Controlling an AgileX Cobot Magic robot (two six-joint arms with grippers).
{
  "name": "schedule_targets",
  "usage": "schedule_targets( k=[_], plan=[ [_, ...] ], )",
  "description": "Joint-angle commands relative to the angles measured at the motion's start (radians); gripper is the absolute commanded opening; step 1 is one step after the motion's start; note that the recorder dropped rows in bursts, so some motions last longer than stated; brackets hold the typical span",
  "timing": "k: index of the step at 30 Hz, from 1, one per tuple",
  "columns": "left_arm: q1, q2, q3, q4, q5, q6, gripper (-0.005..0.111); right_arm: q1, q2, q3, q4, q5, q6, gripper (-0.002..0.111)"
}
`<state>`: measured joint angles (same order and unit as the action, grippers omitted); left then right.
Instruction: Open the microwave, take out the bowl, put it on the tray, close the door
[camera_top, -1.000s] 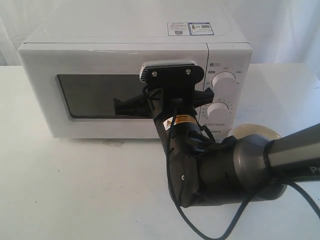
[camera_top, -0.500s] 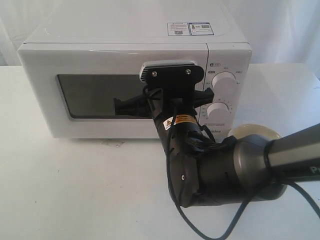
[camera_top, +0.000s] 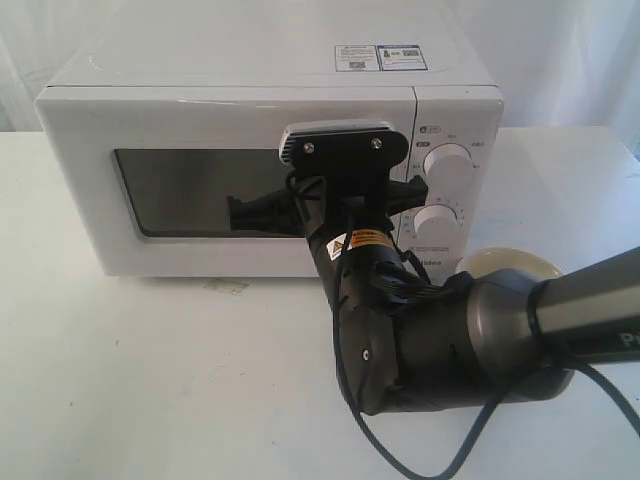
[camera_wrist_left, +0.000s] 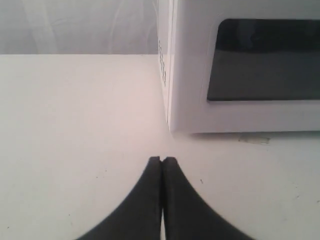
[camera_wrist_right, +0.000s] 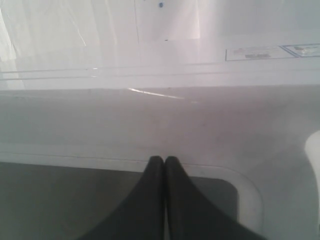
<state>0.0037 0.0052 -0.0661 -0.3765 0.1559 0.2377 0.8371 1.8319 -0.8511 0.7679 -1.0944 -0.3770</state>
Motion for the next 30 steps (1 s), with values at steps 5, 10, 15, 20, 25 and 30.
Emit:
schedule_targets(
  k=[5,10,15,20,25,30],
  plan=[
    [0.008,-0.005,0.066,-0.006,-0.016,0.061,0.0,0.002,-0.008,0.004,0.0,-0.001,-0.003,0.0],
    [0.008,-0.005,0.066,-0.005,0.077,0.073,0.0,0.002,-0.008,0.004,0.0,-0.001,-0.003,0.0],
    [0.008,-0.005,0.066,-0.005,0.079,-0.072,0.0,0.002,-0.008,0.004,0.0,-0.001,-0.003,0.0],
    [0.008,-0.005,0.066,0.021,0.079,-0.144,0.0,0.002,-0.008,0.004,0.0,-0.001,-0.003,0.0],
    [0.023,-0.005,0.066,0.207,0.081,-0.293,0.0,0.002,-0.008,0.004,0.0,-0.001,-0.003,0.0],
    [0.023,-0.005,0.066,0.295,0.081,-0.232,0.0,0.002,-0.008,0.004,0.0,-0.001,-0.003,0.0]
  ],
)
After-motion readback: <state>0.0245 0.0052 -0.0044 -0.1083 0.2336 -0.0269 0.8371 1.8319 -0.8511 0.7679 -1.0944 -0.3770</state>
